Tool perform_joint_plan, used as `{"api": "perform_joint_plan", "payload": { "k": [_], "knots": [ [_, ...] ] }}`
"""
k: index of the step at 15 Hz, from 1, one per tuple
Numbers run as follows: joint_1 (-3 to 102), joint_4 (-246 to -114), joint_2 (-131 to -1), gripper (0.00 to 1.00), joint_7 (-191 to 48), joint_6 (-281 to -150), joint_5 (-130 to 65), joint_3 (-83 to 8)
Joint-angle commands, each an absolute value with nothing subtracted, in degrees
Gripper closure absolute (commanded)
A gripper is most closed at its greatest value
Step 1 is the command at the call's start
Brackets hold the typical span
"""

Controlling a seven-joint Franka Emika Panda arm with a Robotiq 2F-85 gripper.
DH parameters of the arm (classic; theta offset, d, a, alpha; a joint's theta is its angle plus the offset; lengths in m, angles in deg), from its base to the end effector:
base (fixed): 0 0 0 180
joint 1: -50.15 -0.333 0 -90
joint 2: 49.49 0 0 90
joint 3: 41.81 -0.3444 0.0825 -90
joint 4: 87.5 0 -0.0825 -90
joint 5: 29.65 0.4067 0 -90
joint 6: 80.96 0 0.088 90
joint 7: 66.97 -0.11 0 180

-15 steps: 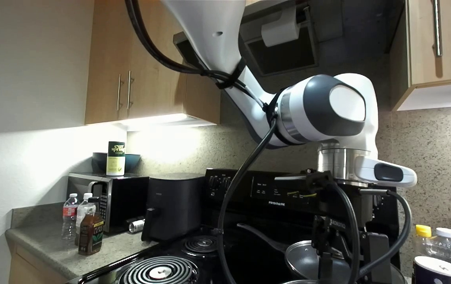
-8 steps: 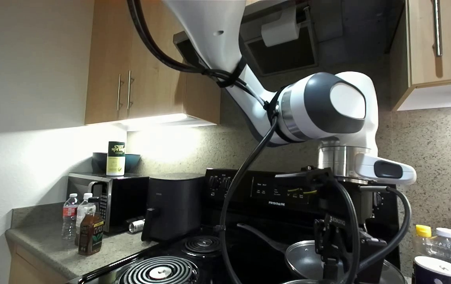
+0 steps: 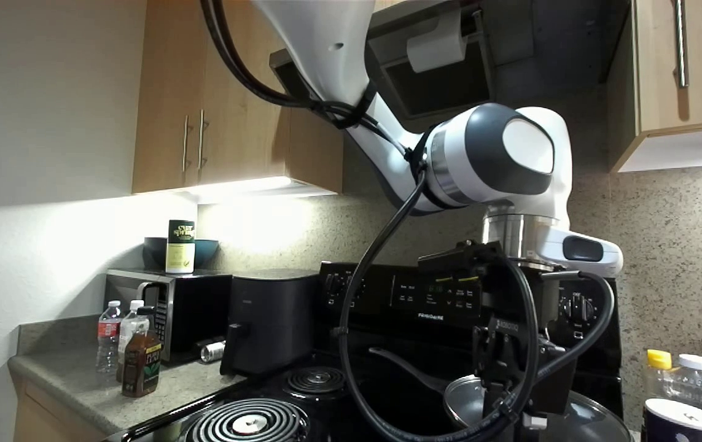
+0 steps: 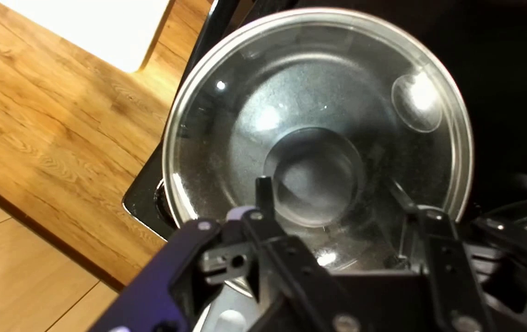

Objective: Uncover the pot on the stove and then move it to the plate on the back left

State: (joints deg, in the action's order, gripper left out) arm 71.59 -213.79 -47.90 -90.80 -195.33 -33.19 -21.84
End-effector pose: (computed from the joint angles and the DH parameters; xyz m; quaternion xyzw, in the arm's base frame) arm 0.3880 -0.3481 0.3911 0.8470 -0.5234 -0.0931 0.0080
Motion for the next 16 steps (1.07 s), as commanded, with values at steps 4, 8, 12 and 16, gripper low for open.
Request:
{"api": "perform_joint_plan", "payload": {
  "k": [4, 8, 12, 16],
  "knots": [
    [71.32, -211.69, -48.20, 0.00, -88.44, -189.91, -31.01, -21.44],
    [71.49, -211.27, -49.51, 0.00, -86.16, -190.21, -27.76, -21.02],
    [71.59, -211.21, -50.50, 0.00, -83.89, -190.18, -24.86, -20.65],
    [71.89, -211.27, -51.54, 0.00, -83.21, -190.27, -24.76, -20.16]
  ]
}}
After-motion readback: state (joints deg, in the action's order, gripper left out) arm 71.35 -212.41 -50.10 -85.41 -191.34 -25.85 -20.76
